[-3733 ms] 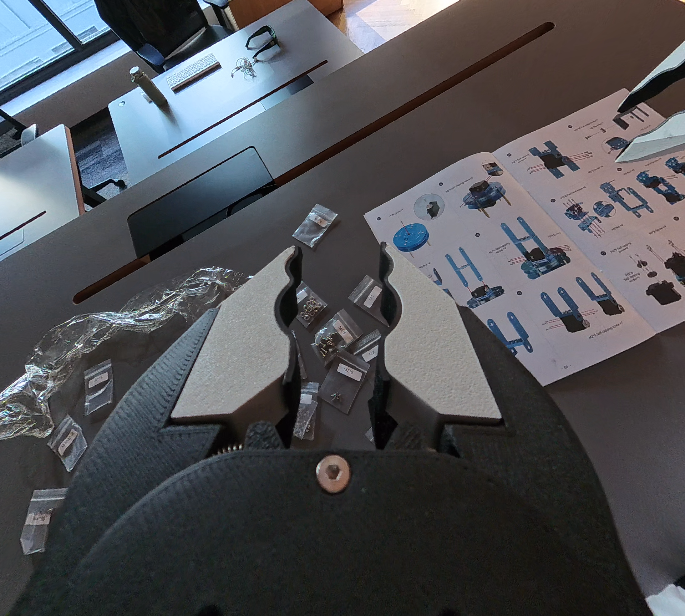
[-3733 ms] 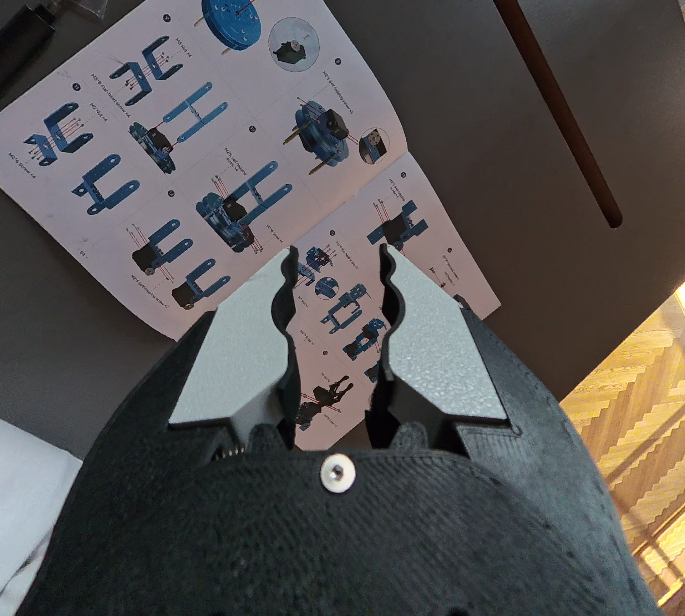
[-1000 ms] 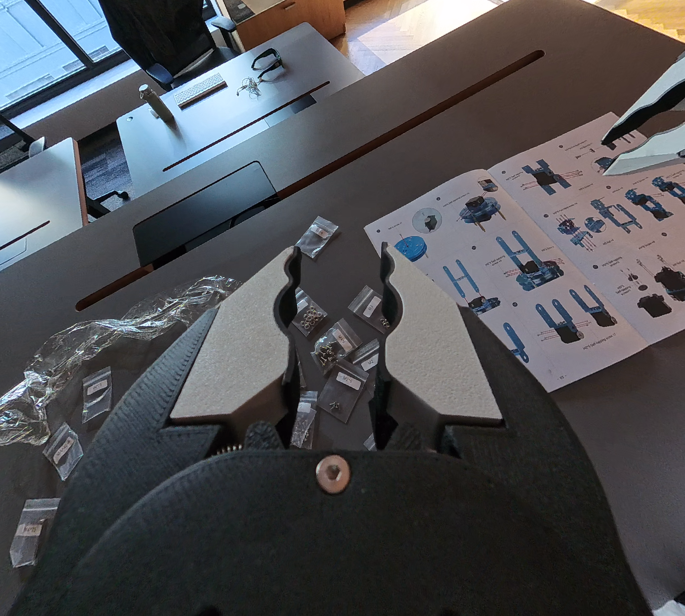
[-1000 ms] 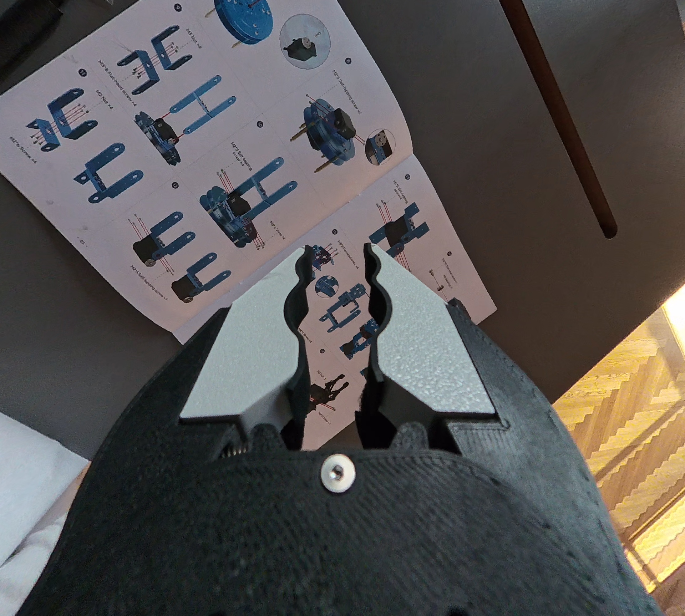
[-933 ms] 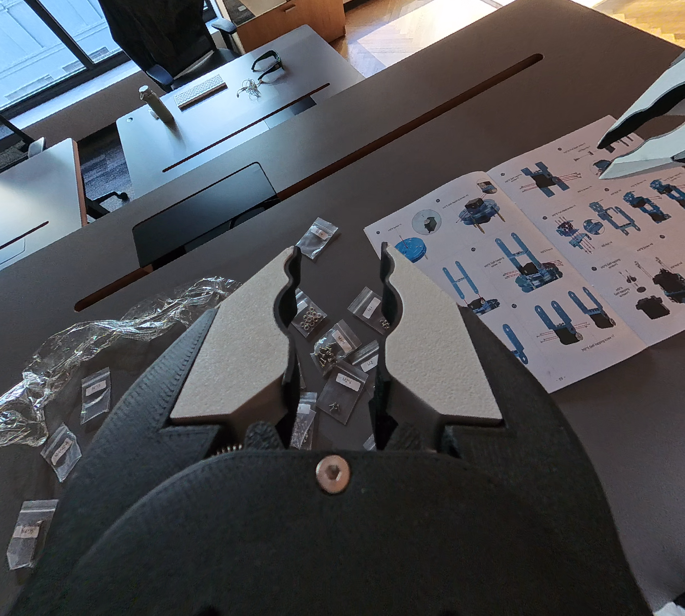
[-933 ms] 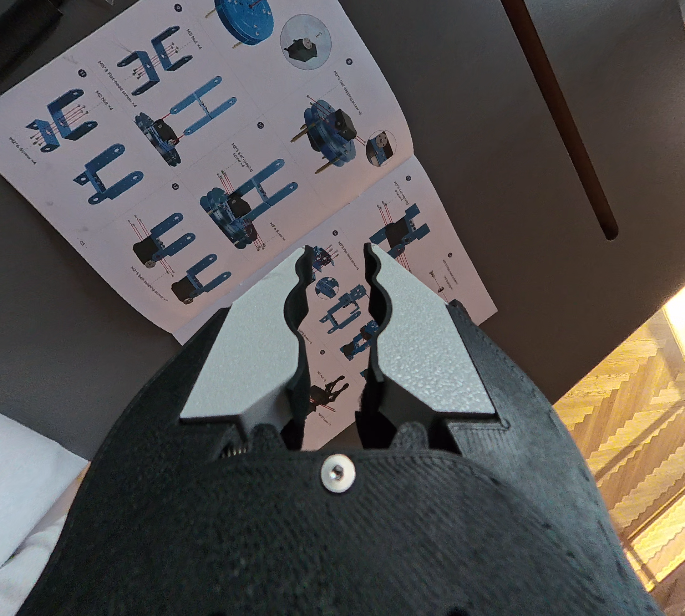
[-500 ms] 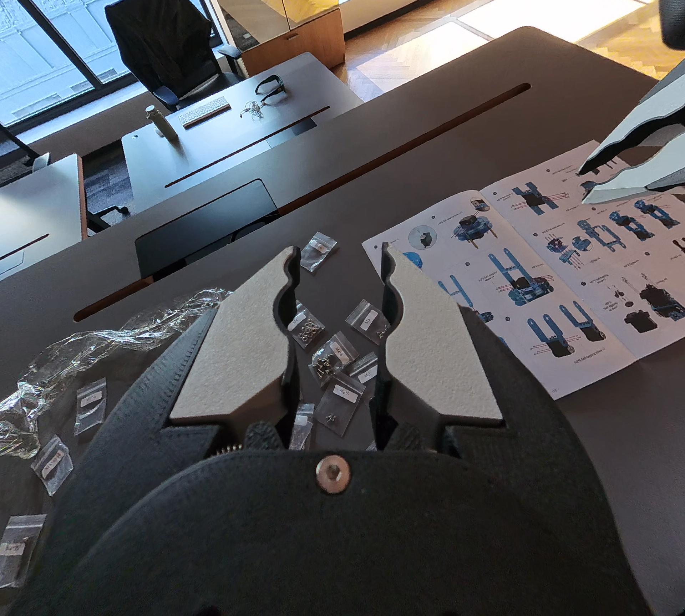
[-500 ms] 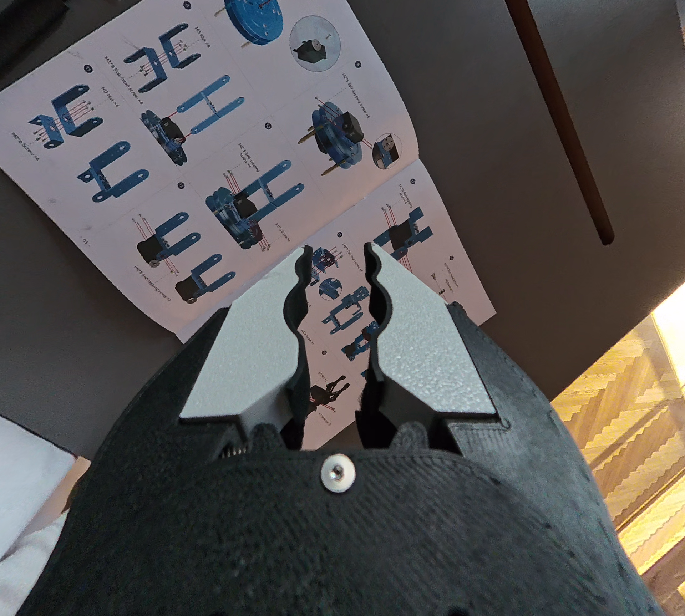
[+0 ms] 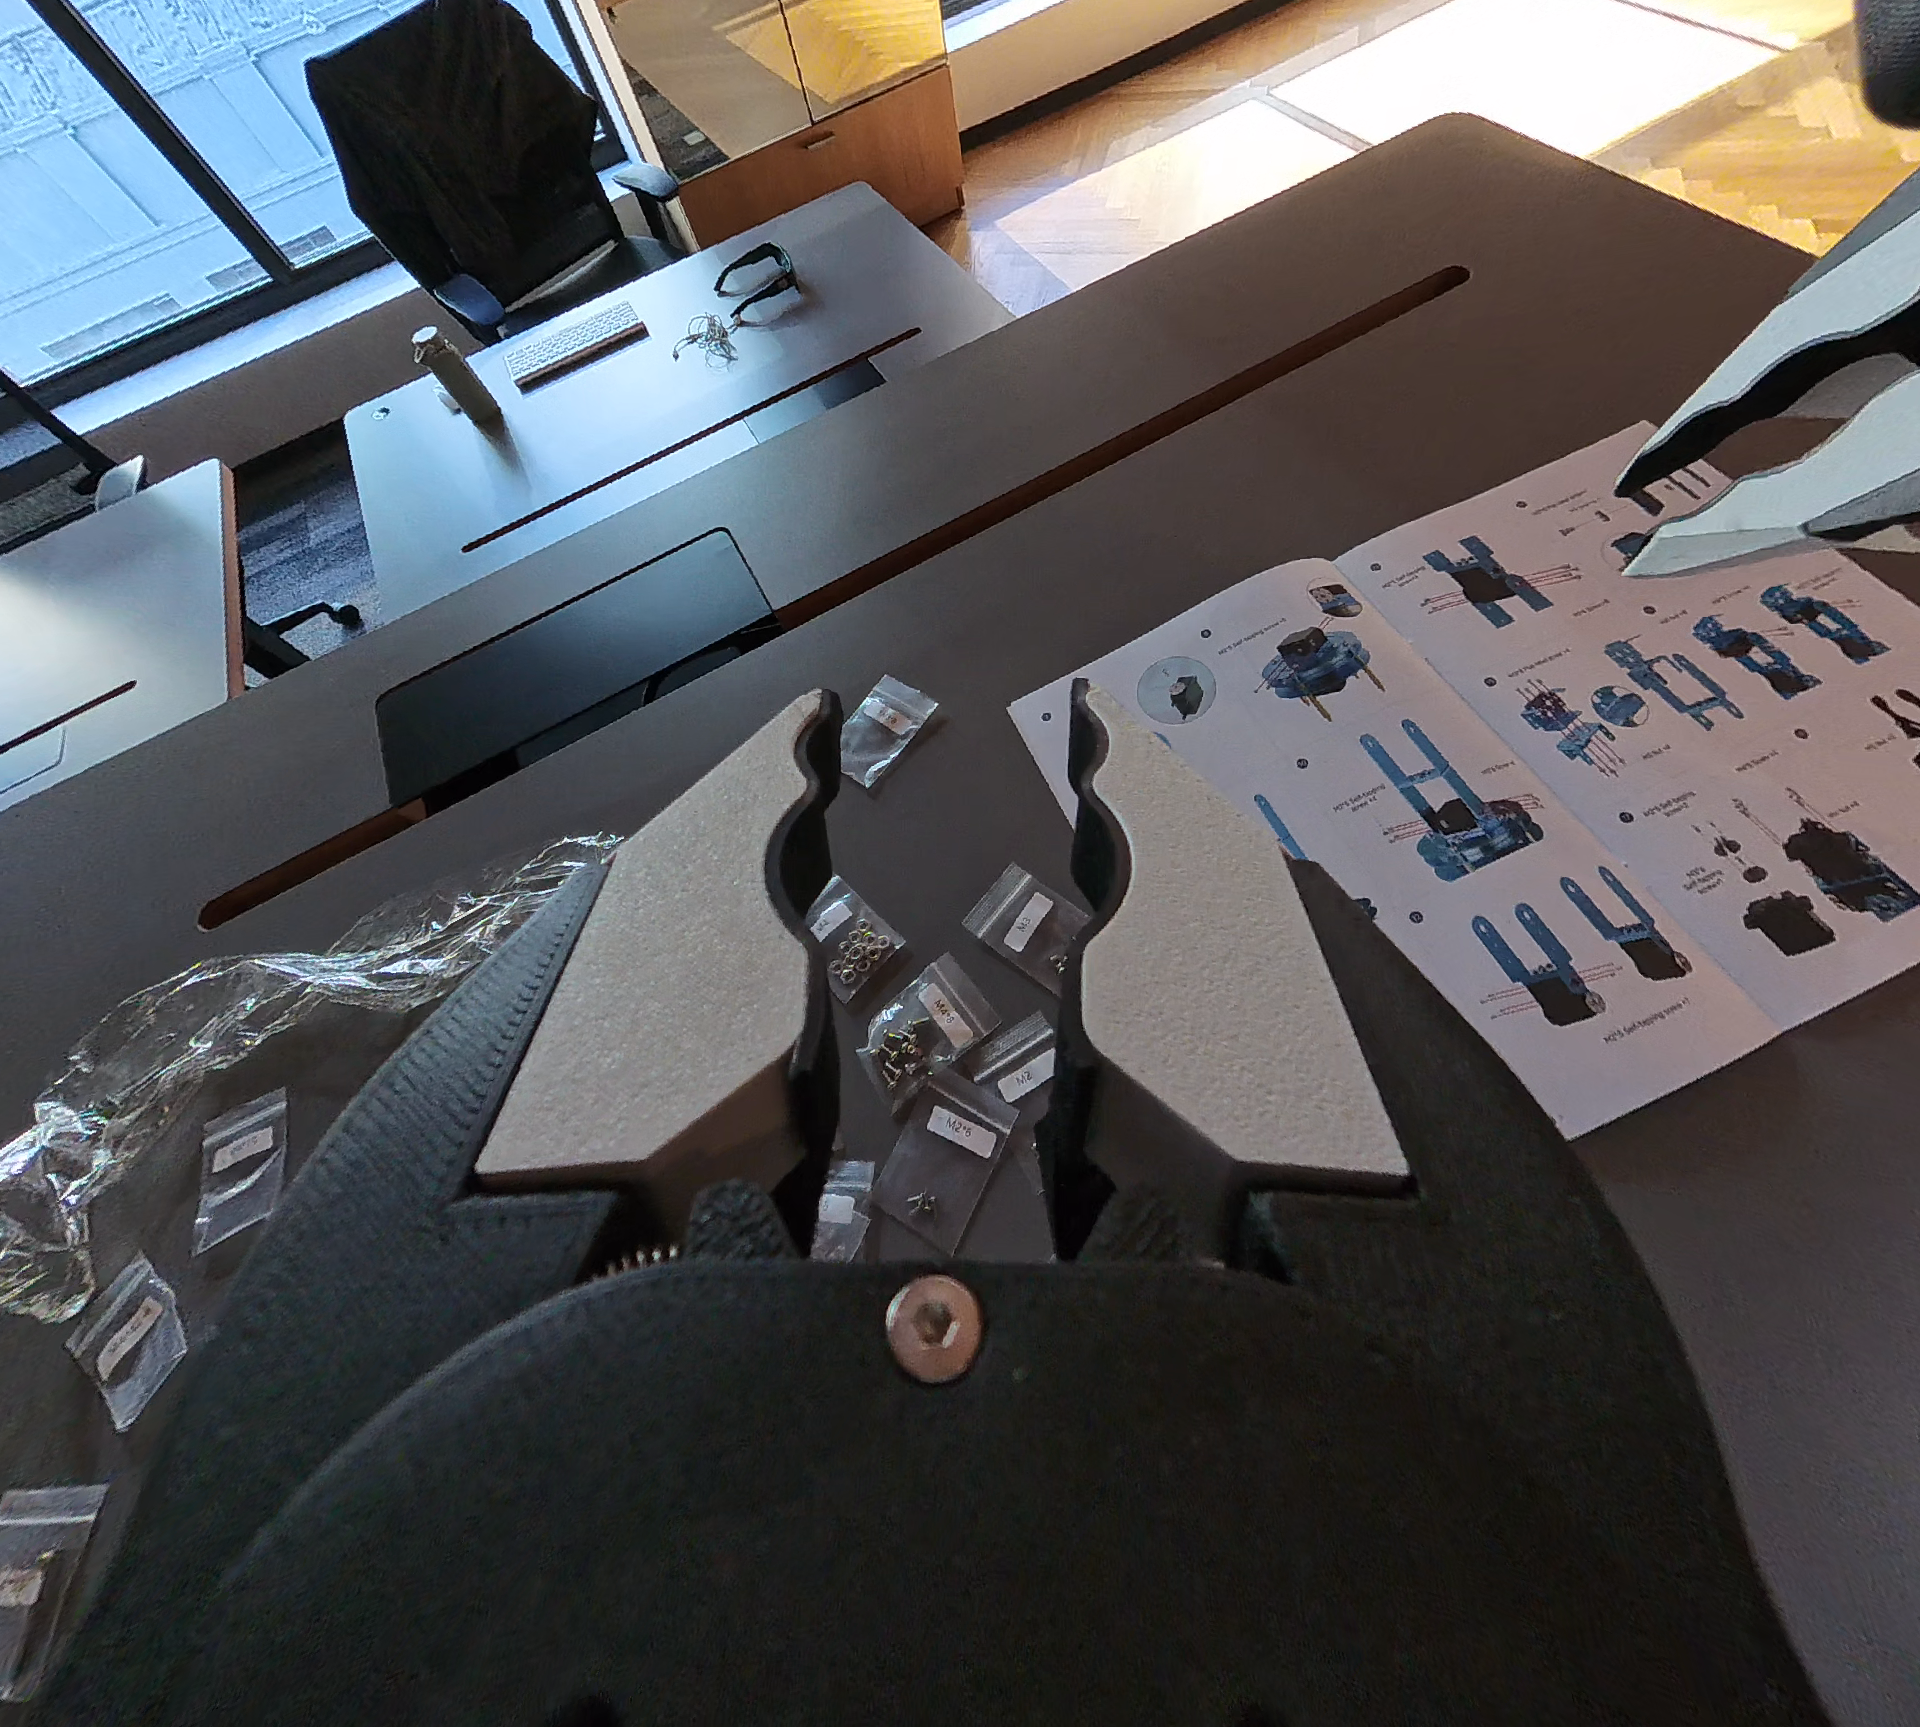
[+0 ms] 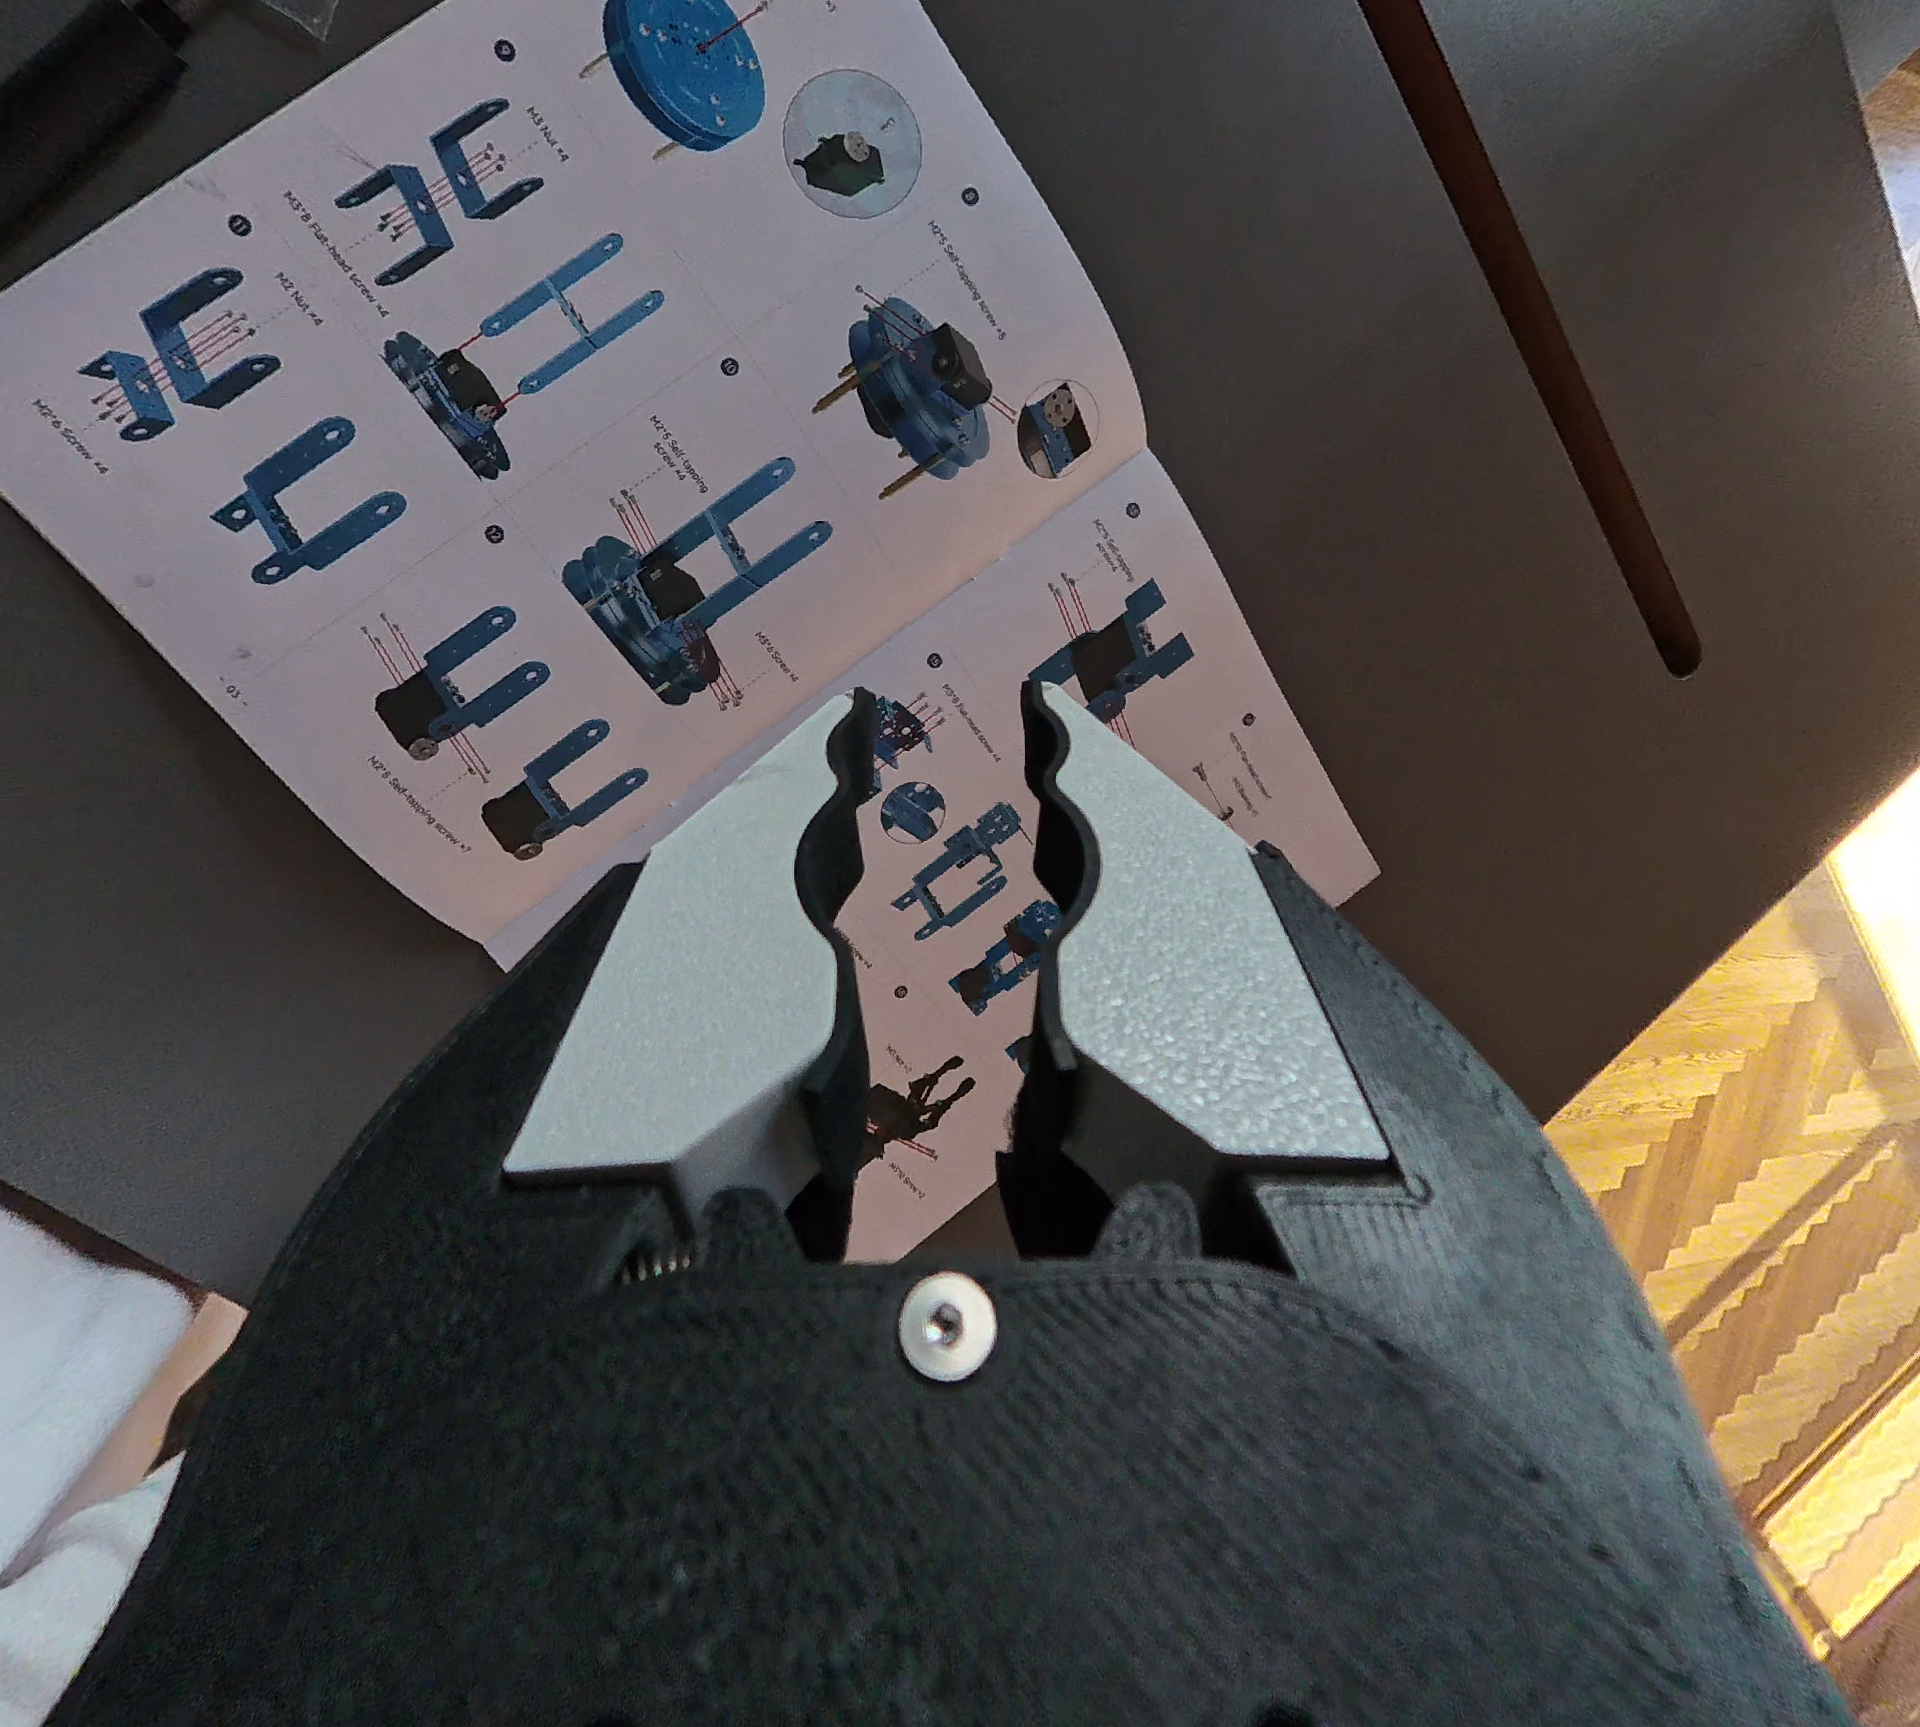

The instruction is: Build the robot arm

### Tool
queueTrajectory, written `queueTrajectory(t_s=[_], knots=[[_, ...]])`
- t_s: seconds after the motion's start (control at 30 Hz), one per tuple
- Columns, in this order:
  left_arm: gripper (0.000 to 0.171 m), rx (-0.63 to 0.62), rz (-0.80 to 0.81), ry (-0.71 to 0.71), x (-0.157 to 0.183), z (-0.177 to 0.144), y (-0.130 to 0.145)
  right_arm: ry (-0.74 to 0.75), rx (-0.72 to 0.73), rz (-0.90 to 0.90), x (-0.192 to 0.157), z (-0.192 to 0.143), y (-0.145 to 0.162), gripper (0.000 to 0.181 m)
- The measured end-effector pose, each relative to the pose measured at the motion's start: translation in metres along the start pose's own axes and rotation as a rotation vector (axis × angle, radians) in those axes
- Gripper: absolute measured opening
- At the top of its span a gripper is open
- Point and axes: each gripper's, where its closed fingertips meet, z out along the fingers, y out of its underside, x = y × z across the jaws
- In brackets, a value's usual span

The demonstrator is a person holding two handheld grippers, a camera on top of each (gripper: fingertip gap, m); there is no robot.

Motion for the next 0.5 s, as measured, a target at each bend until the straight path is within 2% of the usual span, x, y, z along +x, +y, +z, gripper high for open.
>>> queueTrajectory(t_s=[0.3, 0.5], knots=[[0.043, 0.018, 0.002, 0.031, 0.006, -0.003, -0.004, 0.022, -0.020, -0.024, -0.005, 0.003, -0.003, 0.029], [0.045, 0.066, -0.001, 0.061, 0.007, -0.022, -0.010, 0.081, -0.016, -0.031, -0.008, -0.005, -0.005, 0.029]])
